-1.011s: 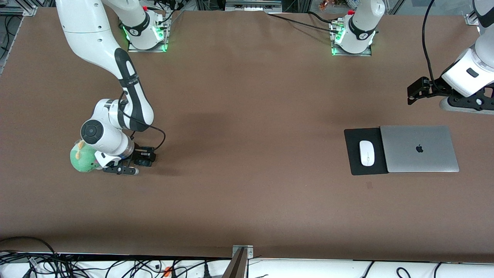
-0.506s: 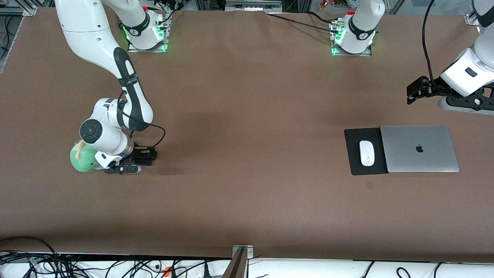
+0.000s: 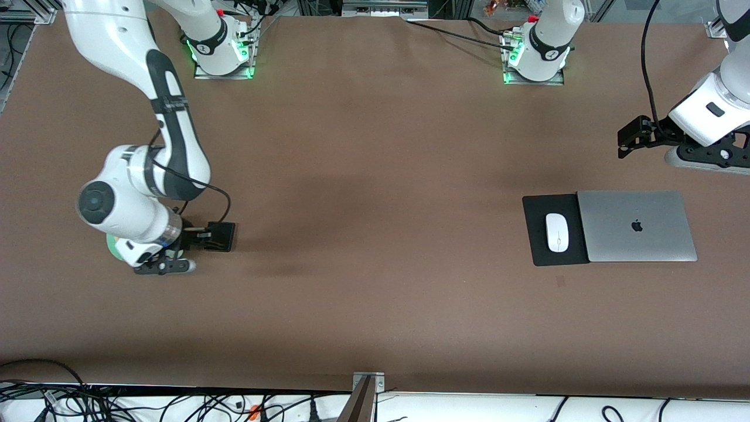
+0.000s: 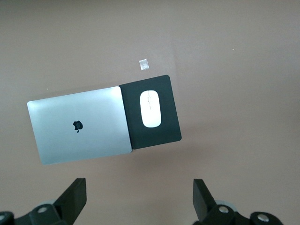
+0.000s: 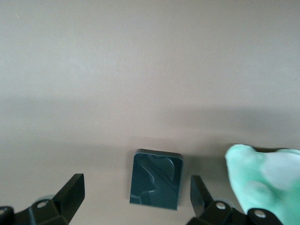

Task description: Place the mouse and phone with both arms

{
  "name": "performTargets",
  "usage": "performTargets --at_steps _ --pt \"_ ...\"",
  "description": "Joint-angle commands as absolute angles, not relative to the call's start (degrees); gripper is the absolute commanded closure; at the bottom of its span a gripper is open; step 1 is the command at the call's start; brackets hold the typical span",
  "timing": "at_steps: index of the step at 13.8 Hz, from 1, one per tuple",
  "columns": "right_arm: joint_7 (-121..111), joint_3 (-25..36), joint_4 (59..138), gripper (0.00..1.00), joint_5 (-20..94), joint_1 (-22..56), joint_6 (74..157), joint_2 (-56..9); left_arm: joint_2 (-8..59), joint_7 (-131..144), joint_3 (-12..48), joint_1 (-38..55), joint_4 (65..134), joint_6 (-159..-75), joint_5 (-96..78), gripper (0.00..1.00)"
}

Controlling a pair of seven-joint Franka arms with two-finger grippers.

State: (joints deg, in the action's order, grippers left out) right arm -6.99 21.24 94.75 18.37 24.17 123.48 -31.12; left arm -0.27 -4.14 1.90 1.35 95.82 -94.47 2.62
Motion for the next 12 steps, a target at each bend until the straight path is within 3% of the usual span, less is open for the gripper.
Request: performTargets --at_steps 1,7,10,12 --pt "-8.0 23.7 92.7 0.00 19.9 23.6 115.2 -26.6 -0.4 -5.4 1.4 1.8 95.5 -94.0 2.7 0.00" --pt "-8.3 28.8 91.2 0.00 12.7 23.9 106.1 -14.3 -0.4 -5.5 1.5 1.9 94.9 -93.8 2.8 0.00" --pt "-7.0 27.2 91.1 0.00 7.1 22.1 102.3 -8.4 -0.4 -5.5 1.5 1.9 94.9 -93.8 2.8 0.00" --pt "-5.7 18.5 90.9 0.00 4.1 14.1 100.9 -5.6 -0.3 -5.7 1.3 1.8 94.8 -93.8 2.8 0.00"
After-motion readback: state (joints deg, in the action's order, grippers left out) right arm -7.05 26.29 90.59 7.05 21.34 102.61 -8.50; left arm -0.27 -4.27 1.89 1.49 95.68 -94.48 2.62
